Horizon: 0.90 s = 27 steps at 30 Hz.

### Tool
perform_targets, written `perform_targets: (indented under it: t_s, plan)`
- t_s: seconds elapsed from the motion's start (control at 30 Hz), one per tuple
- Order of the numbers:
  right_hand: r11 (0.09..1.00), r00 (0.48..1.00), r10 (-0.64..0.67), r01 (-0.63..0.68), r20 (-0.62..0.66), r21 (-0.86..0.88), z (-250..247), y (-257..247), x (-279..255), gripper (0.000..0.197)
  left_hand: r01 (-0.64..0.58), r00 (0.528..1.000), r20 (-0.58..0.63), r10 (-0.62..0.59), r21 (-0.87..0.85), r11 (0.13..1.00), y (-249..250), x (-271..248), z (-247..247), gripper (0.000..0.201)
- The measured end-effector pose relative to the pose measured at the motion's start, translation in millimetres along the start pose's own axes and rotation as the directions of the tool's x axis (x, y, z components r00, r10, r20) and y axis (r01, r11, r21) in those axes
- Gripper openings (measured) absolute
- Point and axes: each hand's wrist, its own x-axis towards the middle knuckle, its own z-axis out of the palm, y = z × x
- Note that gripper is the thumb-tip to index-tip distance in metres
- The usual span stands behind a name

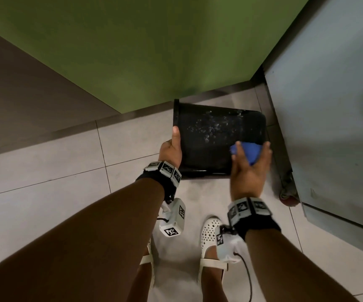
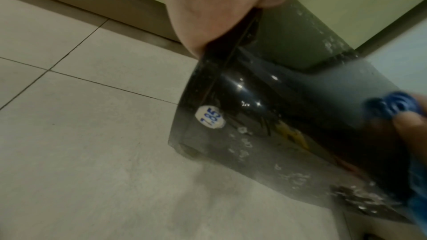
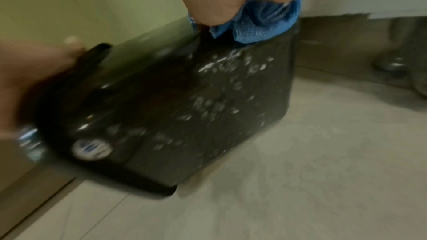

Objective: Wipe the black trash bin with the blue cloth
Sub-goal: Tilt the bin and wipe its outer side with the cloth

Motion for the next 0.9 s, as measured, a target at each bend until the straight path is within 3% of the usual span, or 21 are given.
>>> perform_targets:
  t_s: [0.13, 0.2, 0.3, 0.37, 0.4, 0.47, 0.53, 0.57, 0.6, 0.67, 0.7, 0.83, 0.9]
  plan:
    - [0.935, 0.955, 0.29, -0.27, -0.055, 0.229, -7.8, 13.2, 14.9, 0.054, 0.0, 1.0, 0.005, 0.0, -0.02, 1.0, -2.3, 3.0, 3.6, 0.065]
    - [0.921, 0.917, 0.386, -0.376, -0.103, 0.103, 2.0, 7.9, 19.0, 0.05, 0.005, 1.0, -0.006, -0.005, -0.026, 1.0, -2.9, 3.0, 3.7, 0.059]
    - [0.982, 0.97, 0.183, -0.19, -0.163, -0.026, 17.2, -7.2, 10.1, 0.056, -0.007, 1.0, 0.011, 0.007, -0.024, 1.0, -0.3, 4.2, 2.1, 0.062]
    - [0.994, 0.997, -0.043, 0.037, -0.058, -0.107, 26.6, -20.6, -7.7, 0.055, -0.013, 1.0, 0.01, 0.013, -0.012, 1.0, 0.9, 4.8, 2.1, 0.067]
    - [0.978, 0.987, -0.16, 0.158, -0.005, -0.134, 31.3, -27.6, -17.5, 0.053, -0.008, 1.0, 0.006, 0.008, -0.012, 1.0, -0.3, 4.7, 2.6, 0.066]
    - [0.904, 0.918, -0.395, 0.397, 0.046, -0.16, 34.3, -41.8, -30.3, 0.052, 0.008, 1.0, 0.008, -0.008, -0.041, 0.999, -3.5, 4.5, 3.4, 0.06]
    - [0.835, 0.851, -0.519, 0.525, 0.082, -0.161, 30.6, -47.1, -26.2, 0.047, 0.002, 1.0, 0.009, -0.001, -0.065, 0.998, -4.2, 5.0, 3.2, 0.061]
    - [0.835, 0.852, -0.517, 0.523, 0.079, -0.17, 28.8, -43.0, -21.9, 0.041, -0.002, 1.0, 0.006, 0.003, -0.058, 0.998, -4.4, 5.8, 2.9, 0.062]
    - [0.877, 0.89, -0.451, 0.456, 0.071, -0.153, 25.2, -36.5, -16.7, 0.039, -0.003, 1.0, 0.003, 0.004, -0.049, 0.999, -3.9, 6.1, 2.7, 0.062]
    - [0.977, 0.98, -0.2, 0.201, 0.025, -0.071, 16.5, -18.0, -3.2, 0.042, 0.005, 1.0, 0.007, -0.005, -0.044, 0.999, -3.8, 5.5, 2.8, 0.058]
    - [0.996, 0.996, -0.083, 0.082, -0.017, -0.044, 12.7, -7.6, 5.2, 0.042, 0.007, 1.0, 0.008, -0.006, -0.048, 0.999, -3.6, 4.1, 2.8, 0.055]
    - [0.955, 0.952, 0.294, -0.289, -0.081, 0.073, -0.8, 8.1, 30.0, 0.05, -0.013, 1.0, 0.007, 0.013, -0.041, 0.999, -1.2, 1.5, 1.7, 0.054]
    - [0.968, 0.959, 0.252, -0.249, -0.133, 0.037, 5.3, -3.0, 26.8, 0.05, -0.015, 1.0, 0.015, 0.016, -0.04, 0.999, -0.2, 3.0, 1.0, 0.055]
